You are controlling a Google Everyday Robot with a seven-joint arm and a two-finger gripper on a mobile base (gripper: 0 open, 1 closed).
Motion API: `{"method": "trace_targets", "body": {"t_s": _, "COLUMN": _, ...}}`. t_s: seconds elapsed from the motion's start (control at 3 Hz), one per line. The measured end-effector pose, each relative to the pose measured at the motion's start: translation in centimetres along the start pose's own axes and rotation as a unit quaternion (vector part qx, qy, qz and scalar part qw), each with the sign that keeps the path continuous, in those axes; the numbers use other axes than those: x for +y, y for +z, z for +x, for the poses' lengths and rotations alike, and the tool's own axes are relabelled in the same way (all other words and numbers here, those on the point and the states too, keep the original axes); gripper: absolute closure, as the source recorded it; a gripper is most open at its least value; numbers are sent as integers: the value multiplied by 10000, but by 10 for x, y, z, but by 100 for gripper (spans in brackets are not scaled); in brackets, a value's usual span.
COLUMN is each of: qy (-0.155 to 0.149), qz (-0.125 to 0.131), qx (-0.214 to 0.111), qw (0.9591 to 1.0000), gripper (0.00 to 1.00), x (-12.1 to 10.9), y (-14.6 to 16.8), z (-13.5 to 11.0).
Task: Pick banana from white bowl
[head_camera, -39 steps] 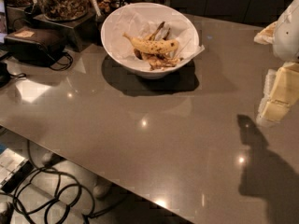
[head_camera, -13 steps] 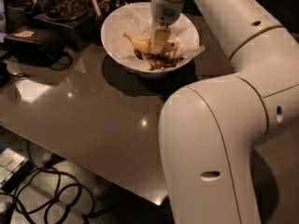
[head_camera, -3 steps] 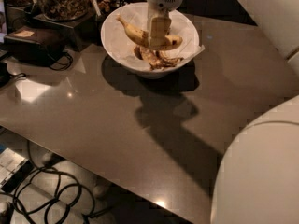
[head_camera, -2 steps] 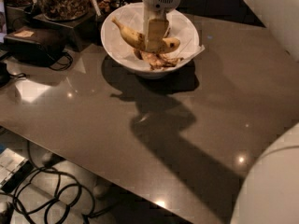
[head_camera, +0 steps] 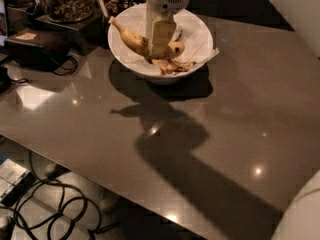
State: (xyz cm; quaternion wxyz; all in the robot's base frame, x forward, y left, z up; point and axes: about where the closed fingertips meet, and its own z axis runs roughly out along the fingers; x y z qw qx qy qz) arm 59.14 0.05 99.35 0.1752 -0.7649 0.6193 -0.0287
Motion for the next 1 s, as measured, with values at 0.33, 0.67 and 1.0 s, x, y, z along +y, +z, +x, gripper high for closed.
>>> {"method": "trace_targets", "body": {"t_s": 0.33, "qy": -182, "qz": -109, "qx": -9, "qw": 9998, "gripper": 100, "x": 20, "y": -4, "z": -14}}
{"method": "trace_targets", "body": {"t_s": 0.67, "qy": -364, "qz": -335, "qx": -54, "qw": 9988, "gripper": 100, "x": 67, "y": -13, "z": -45}}
{"method": "trace_targets", "body": {"t_s": 1.0, "qy": -365, "qz": -281, "qx": -76, "qw": 9989, "gripper": 100, "x": 64, "y": -13, "z": -46}}
